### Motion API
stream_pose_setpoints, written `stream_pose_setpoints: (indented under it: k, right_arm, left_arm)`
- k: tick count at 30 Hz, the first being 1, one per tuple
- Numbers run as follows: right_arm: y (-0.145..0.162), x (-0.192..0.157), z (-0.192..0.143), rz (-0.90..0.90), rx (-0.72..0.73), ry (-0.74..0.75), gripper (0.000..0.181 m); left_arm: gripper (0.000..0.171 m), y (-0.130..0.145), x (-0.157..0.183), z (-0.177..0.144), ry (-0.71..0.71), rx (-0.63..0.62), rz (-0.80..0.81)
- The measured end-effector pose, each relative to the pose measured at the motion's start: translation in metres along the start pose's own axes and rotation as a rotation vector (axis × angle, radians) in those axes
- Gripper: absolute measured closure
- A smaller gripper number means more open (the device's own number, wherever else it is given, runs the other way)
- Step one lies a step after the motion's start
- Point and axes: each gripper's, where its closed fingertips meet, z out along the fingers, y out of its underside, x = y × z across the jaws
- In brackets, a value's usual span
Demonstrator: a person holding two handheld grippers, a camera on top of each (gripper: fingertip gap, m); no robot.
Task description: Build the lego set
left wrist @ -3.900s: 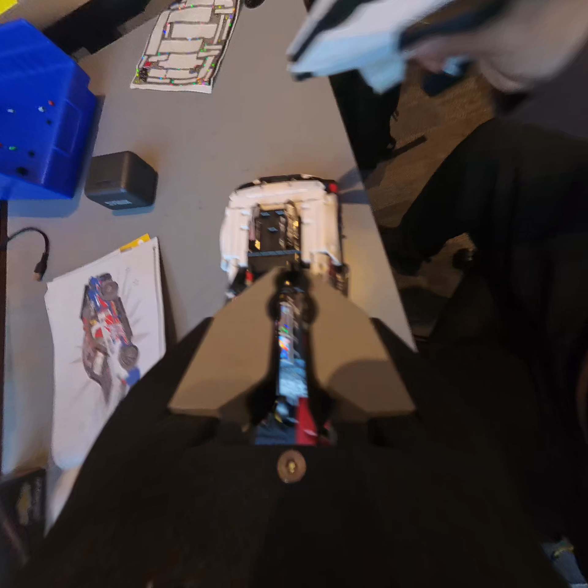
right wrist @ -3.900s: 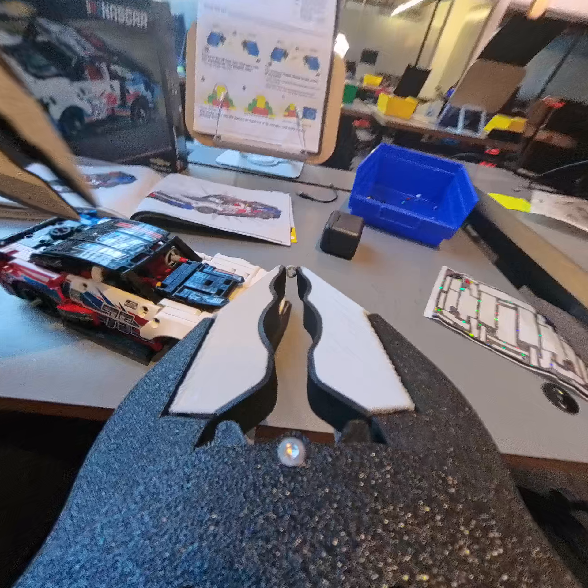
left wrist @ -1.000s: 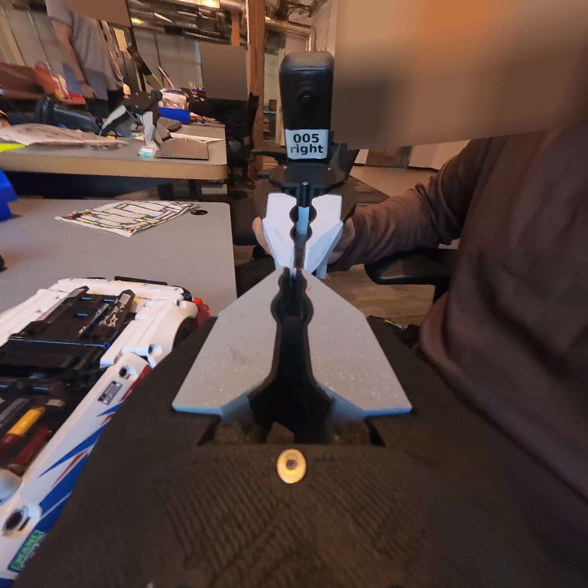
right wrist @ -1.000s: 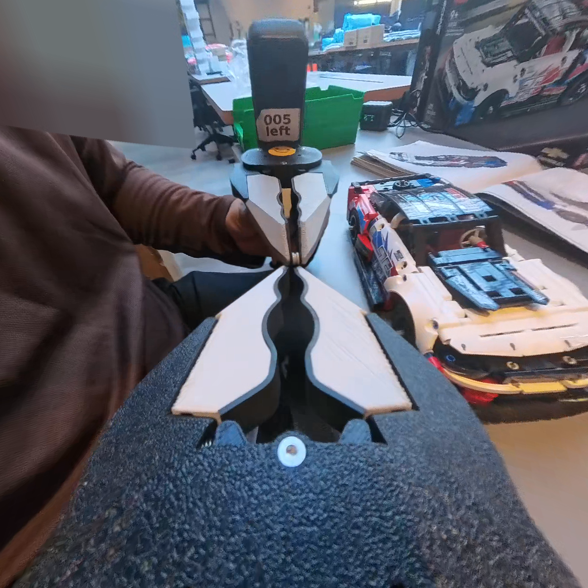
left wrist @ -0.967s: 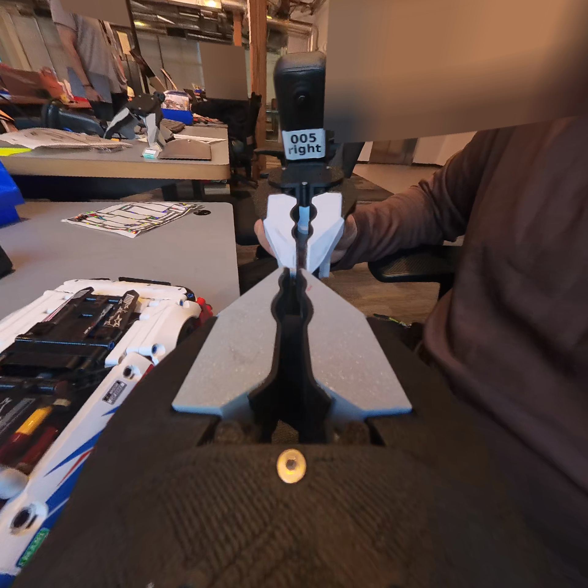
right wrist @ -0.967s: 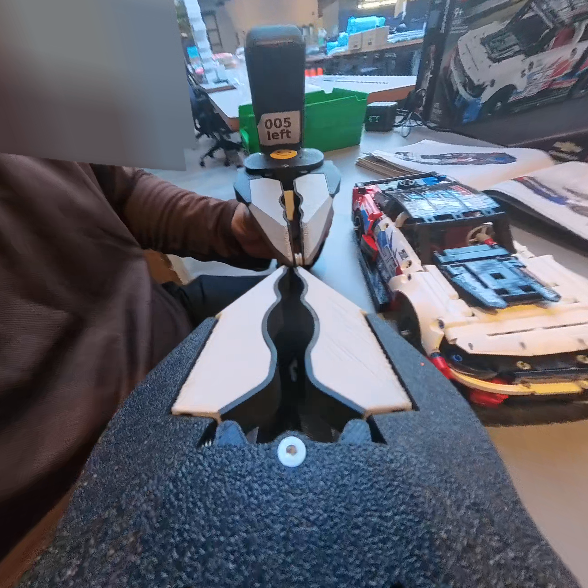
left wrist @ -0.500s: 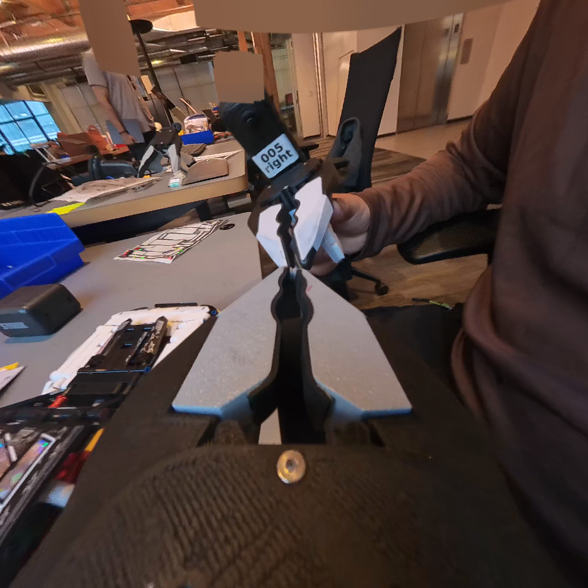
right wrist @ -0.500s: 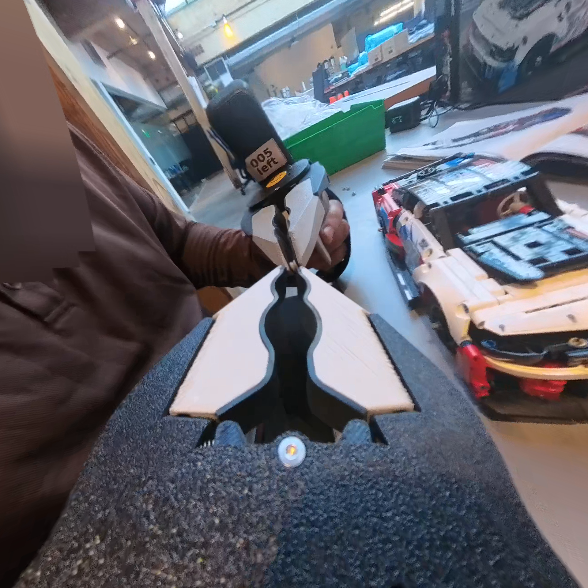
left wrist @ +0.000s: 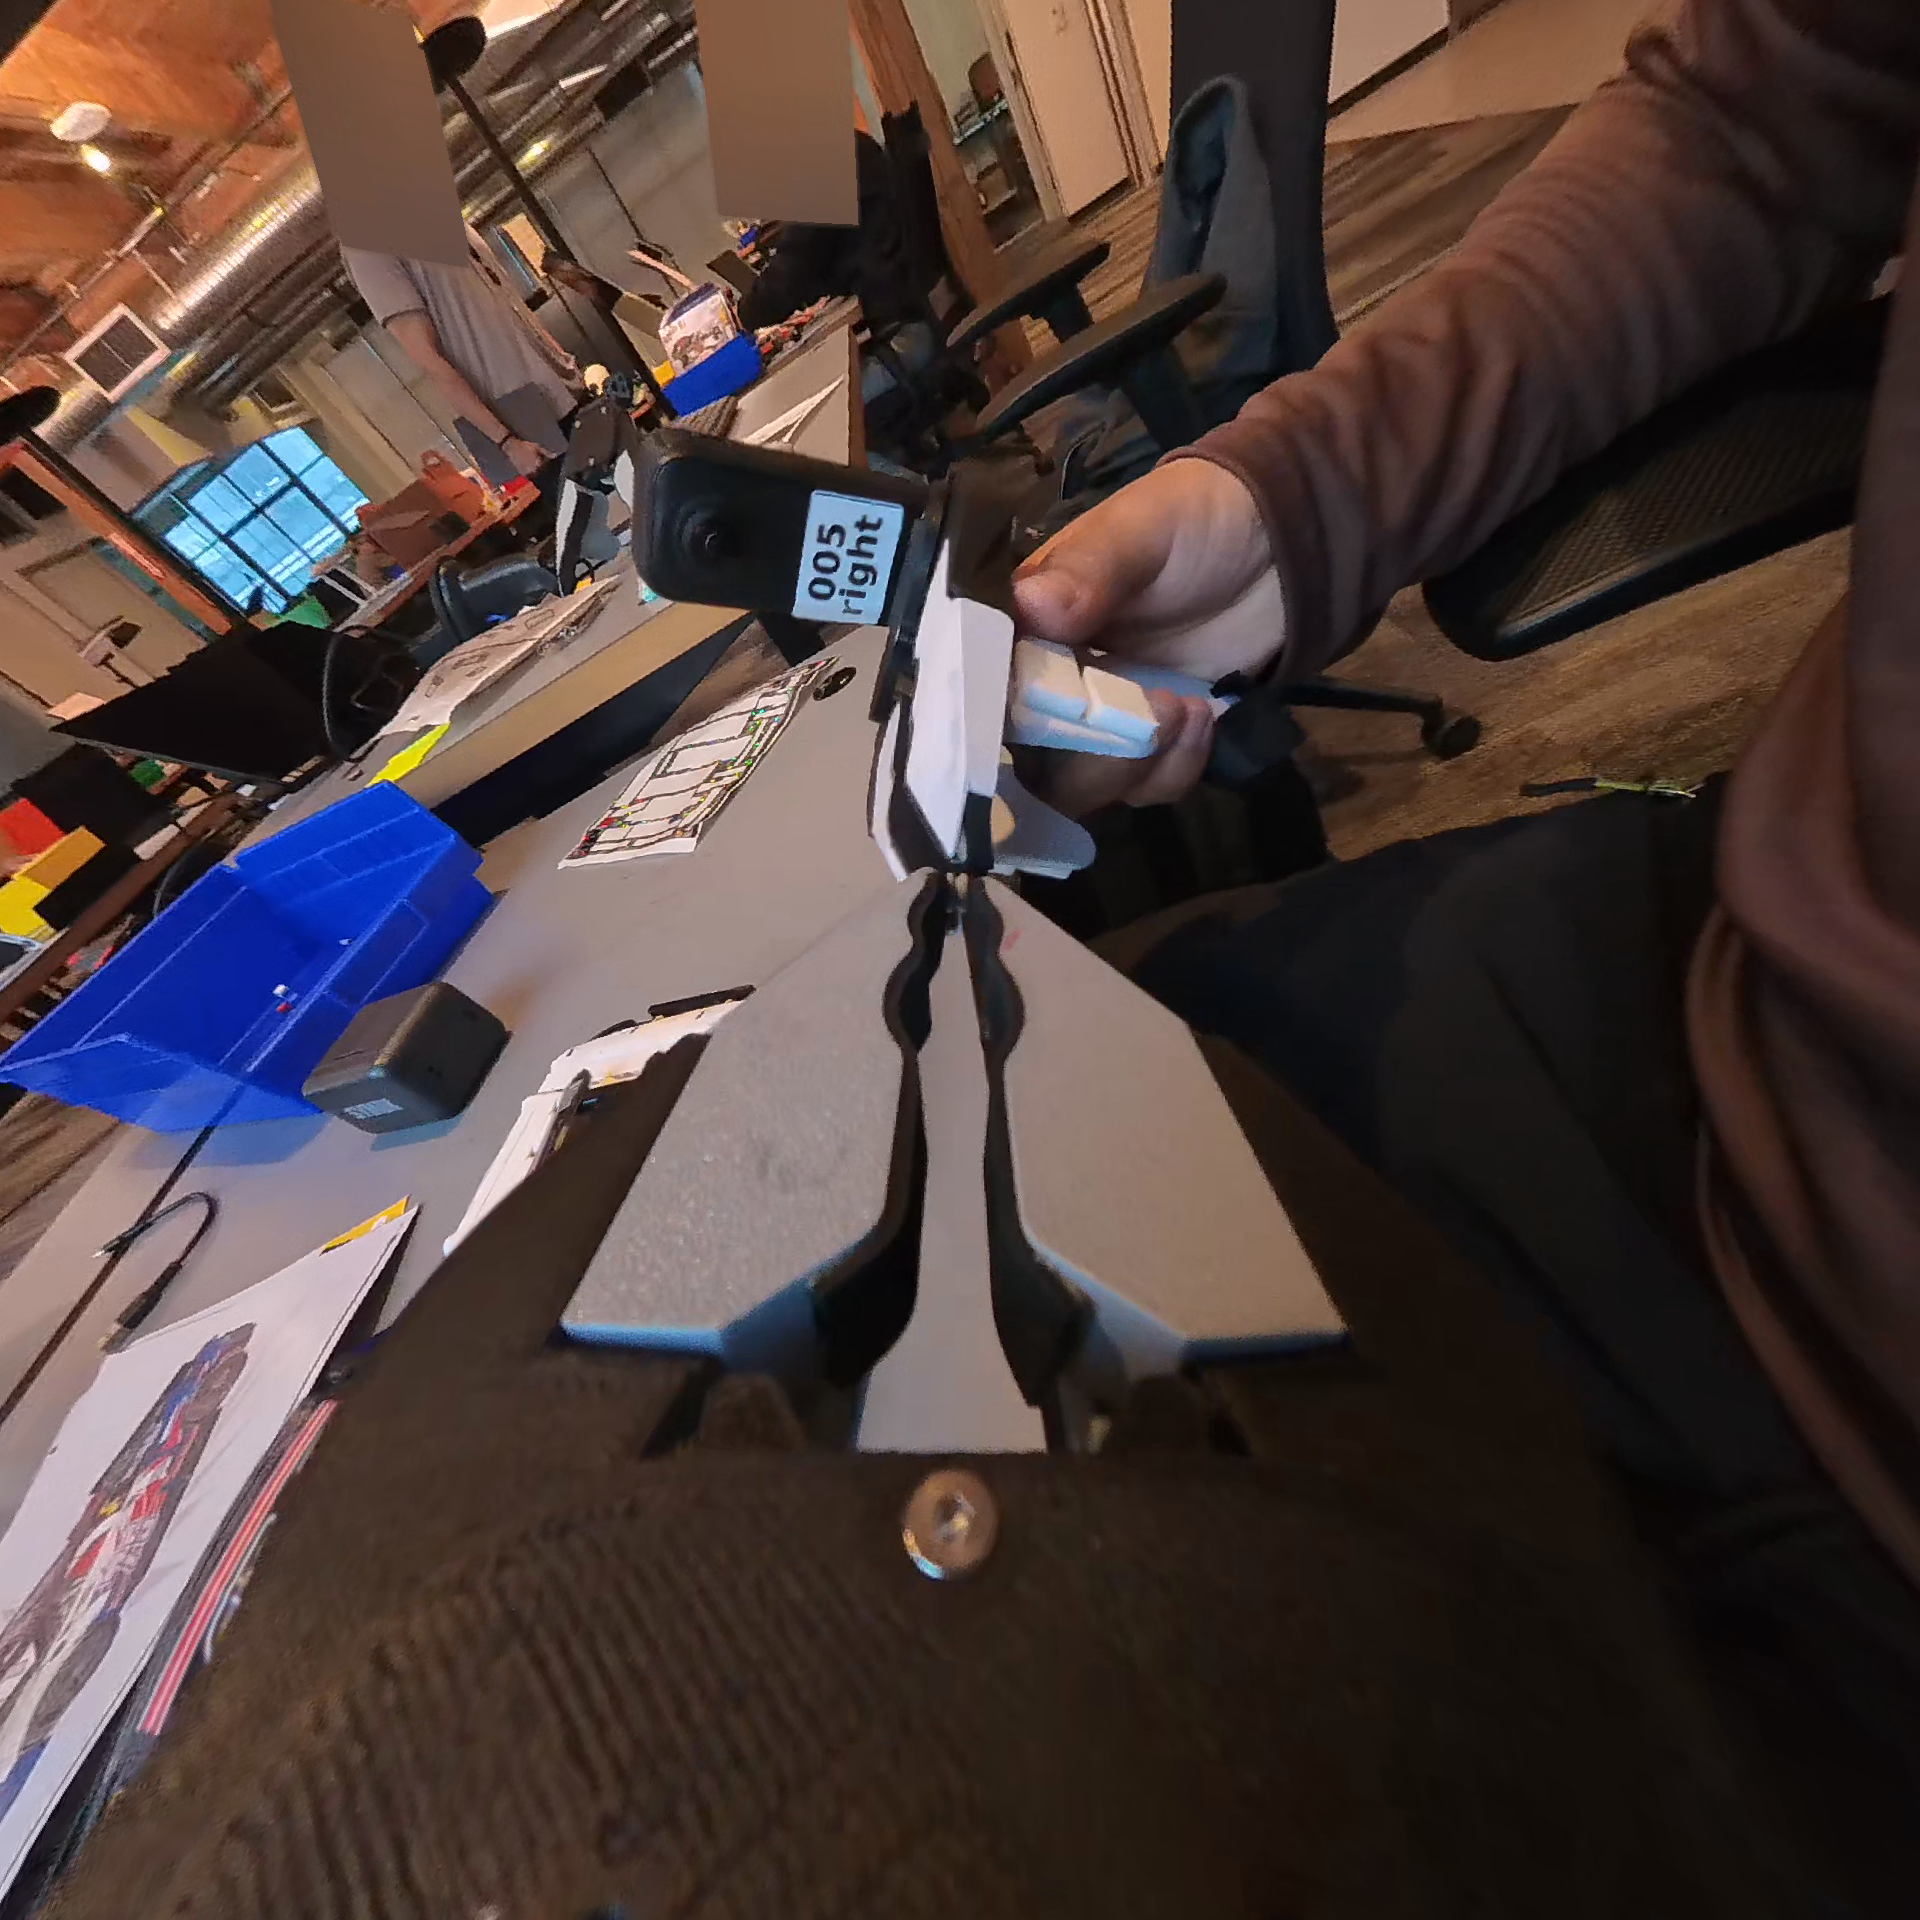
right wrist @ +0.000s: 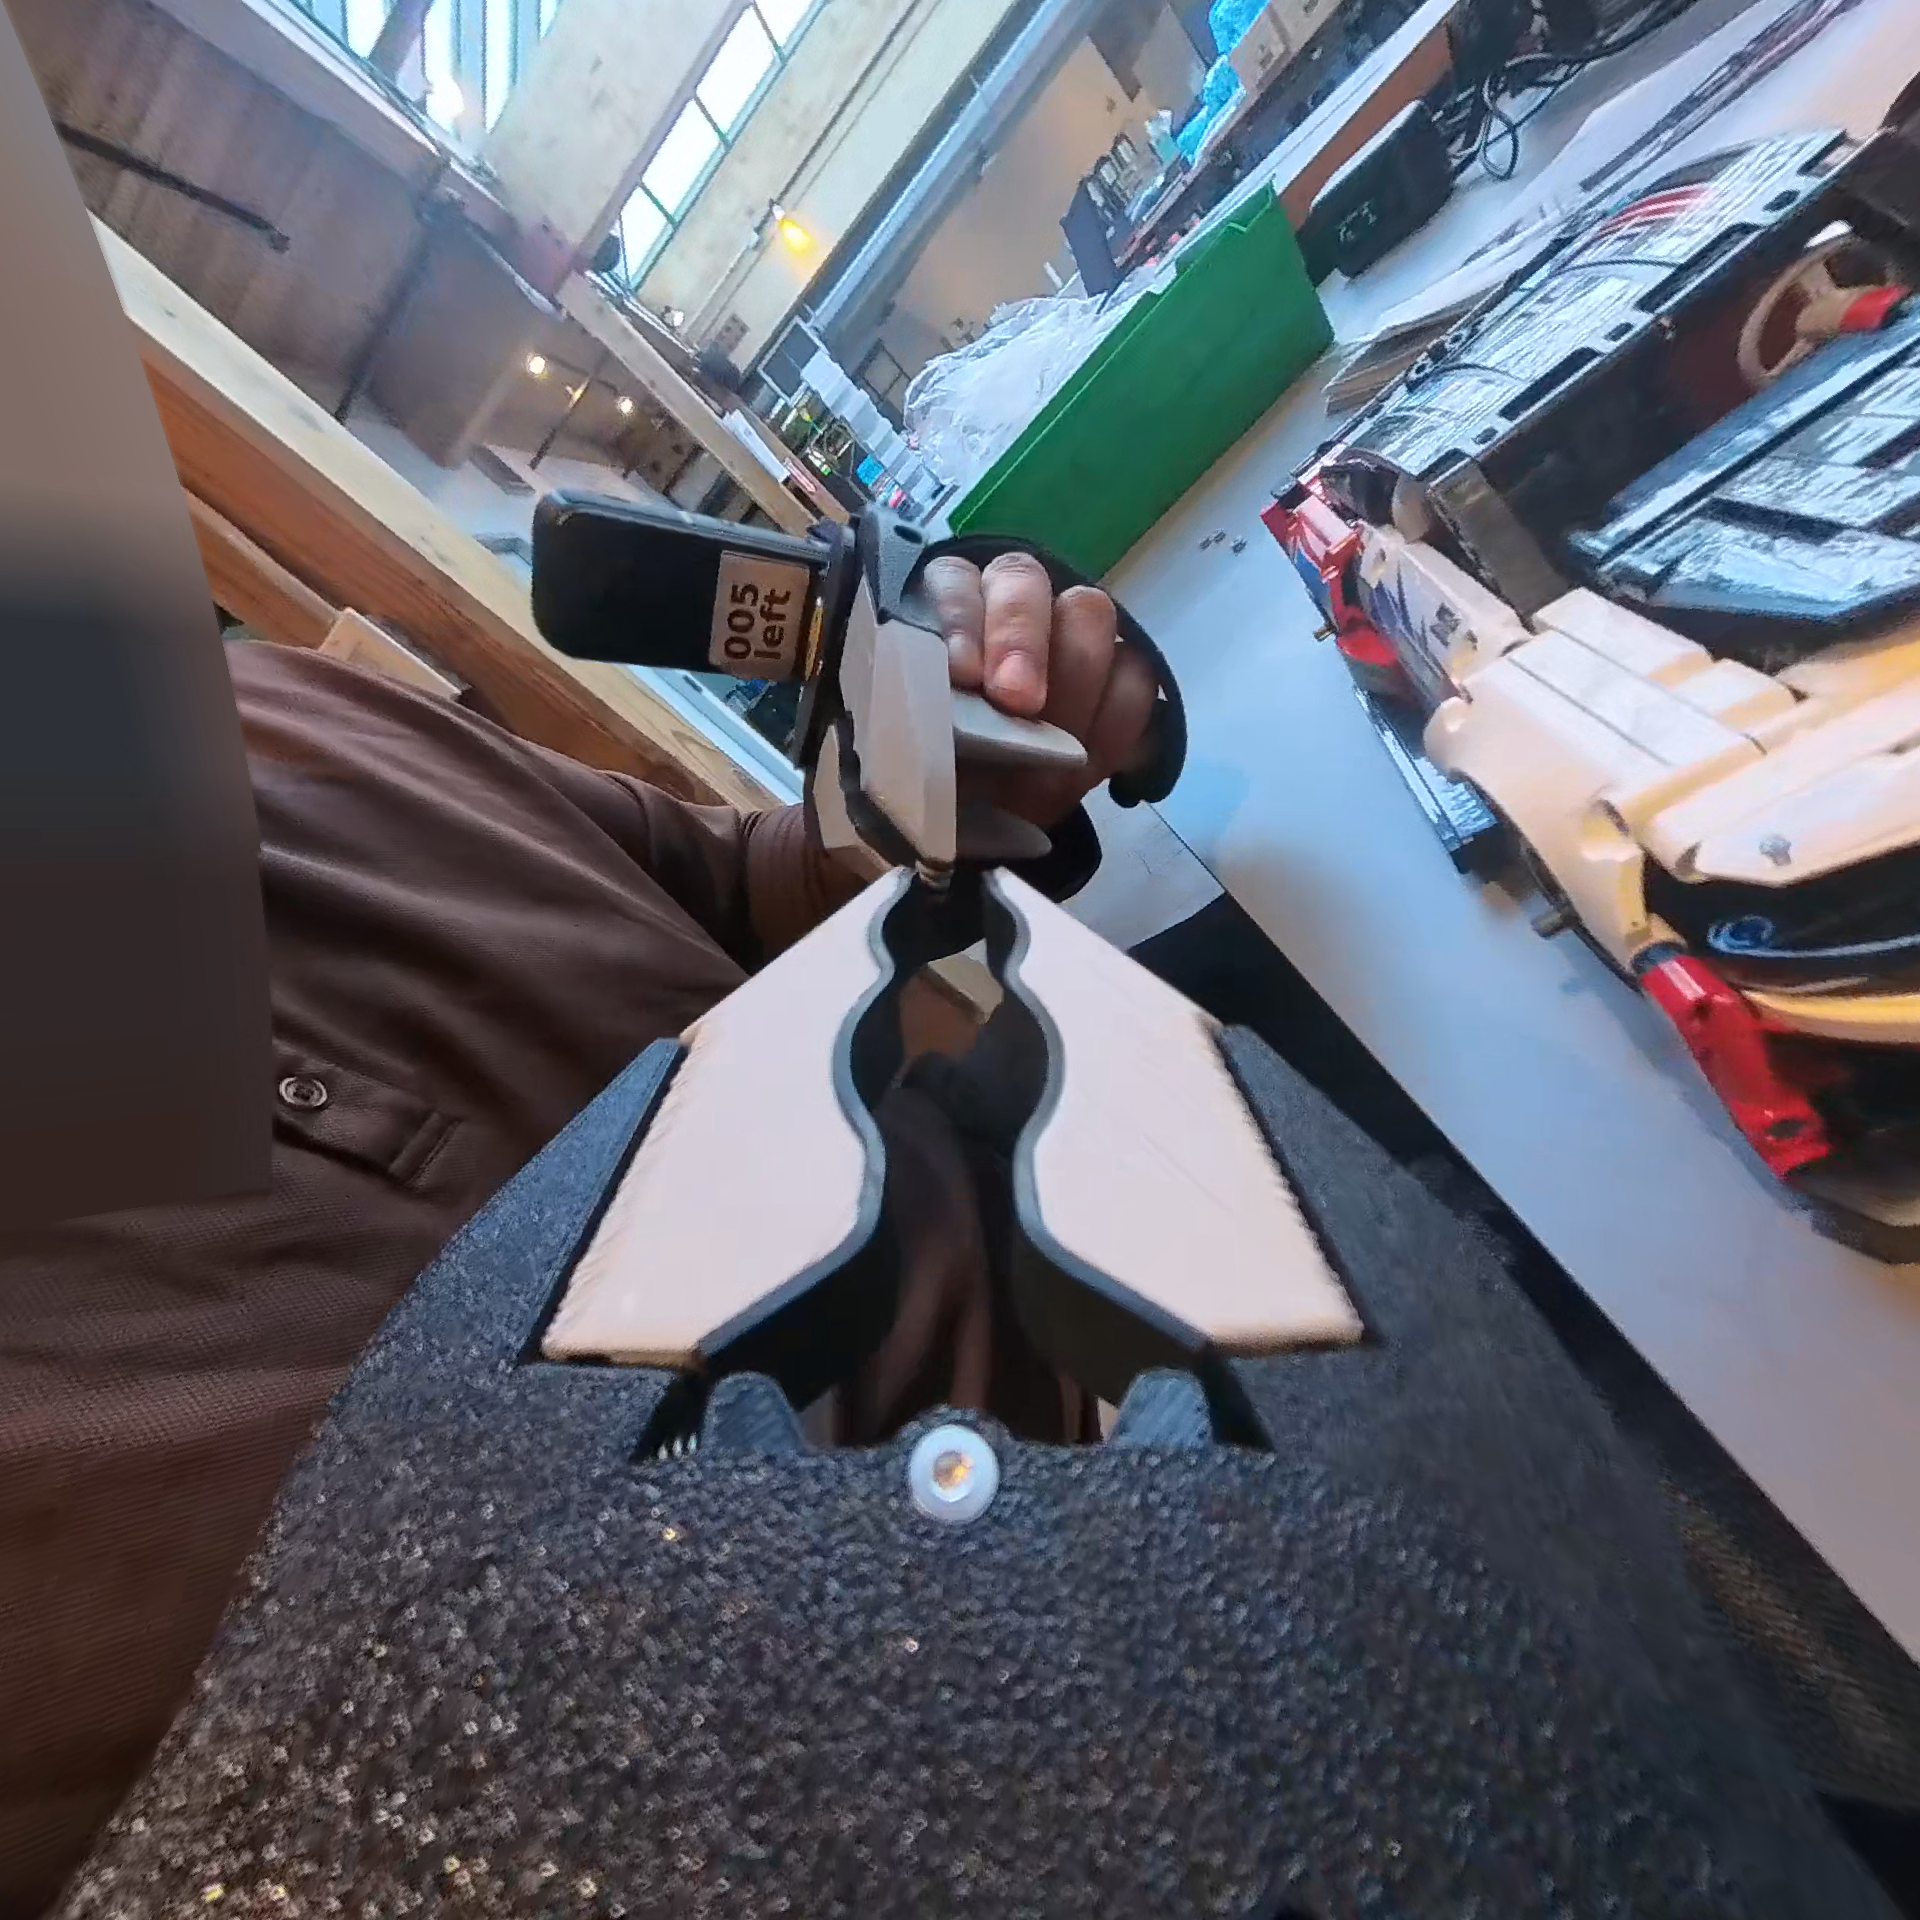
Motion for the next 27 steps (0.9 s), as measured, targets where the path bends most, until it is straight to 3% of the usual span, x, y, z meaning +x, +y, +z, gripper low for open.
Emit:
stream_pose_setpoints:
  k: [27]
  right_arm:
    - [0.007,0.021,-0.001,0.099,0.004,0.054,0.180]
  left_arm:
    - [0.171,0.026,-0.003,0.008,-0.073,-0.113,0.033]
